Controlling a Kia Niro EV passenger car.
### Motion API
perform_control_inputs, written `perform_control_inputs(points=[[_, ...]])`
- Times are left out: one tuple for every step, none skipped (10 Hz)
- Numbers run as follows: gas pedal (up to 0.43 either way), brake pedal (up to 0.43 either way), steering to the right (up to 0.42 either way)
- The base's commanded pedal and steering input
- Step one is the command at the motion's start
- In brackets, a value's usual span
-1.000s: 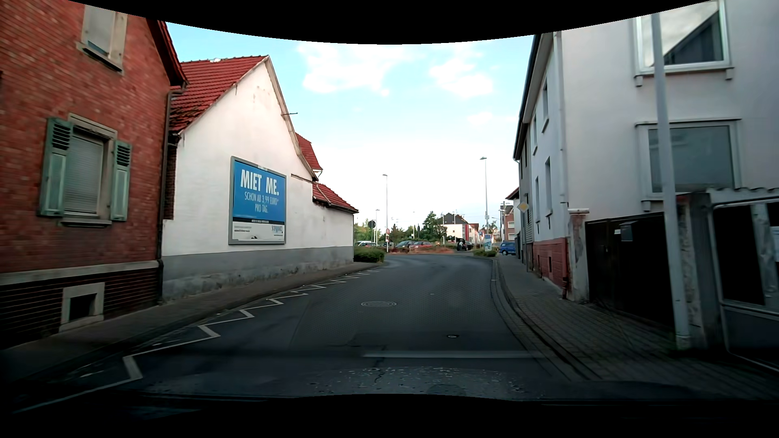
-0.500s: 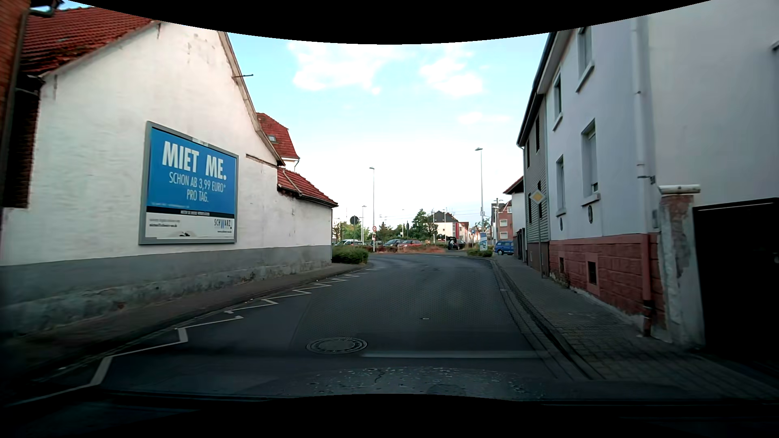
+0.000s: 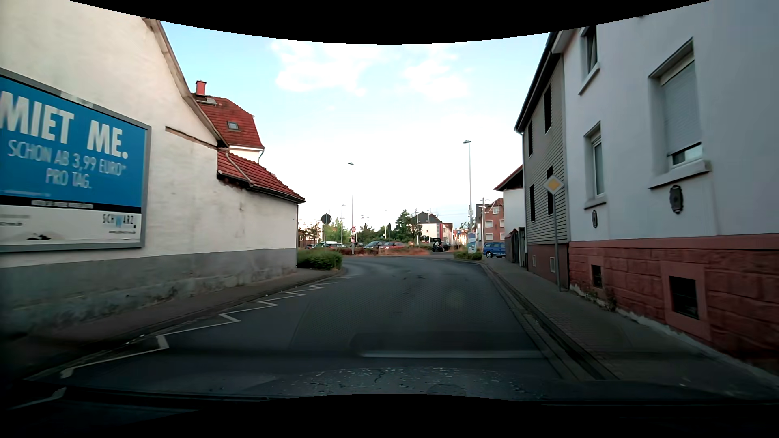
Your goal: Follow the waypoints while adhering to traffic rules and regulations
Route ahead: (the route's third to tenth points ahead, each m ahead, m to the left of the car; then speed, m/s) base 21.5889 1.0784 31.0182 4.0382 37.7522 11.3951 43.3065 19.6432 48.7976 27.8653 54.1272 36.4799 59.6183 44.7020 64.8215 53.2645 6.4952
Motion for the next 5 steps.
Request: perform_control_inputs(points=[[0.02, 0.0, 0.076], [0.02, 0.0, 0.079], [0.028, 0.0, 0.079], [0.028, 0.0, 0.078], [0.028, 0.0, 0.074]])
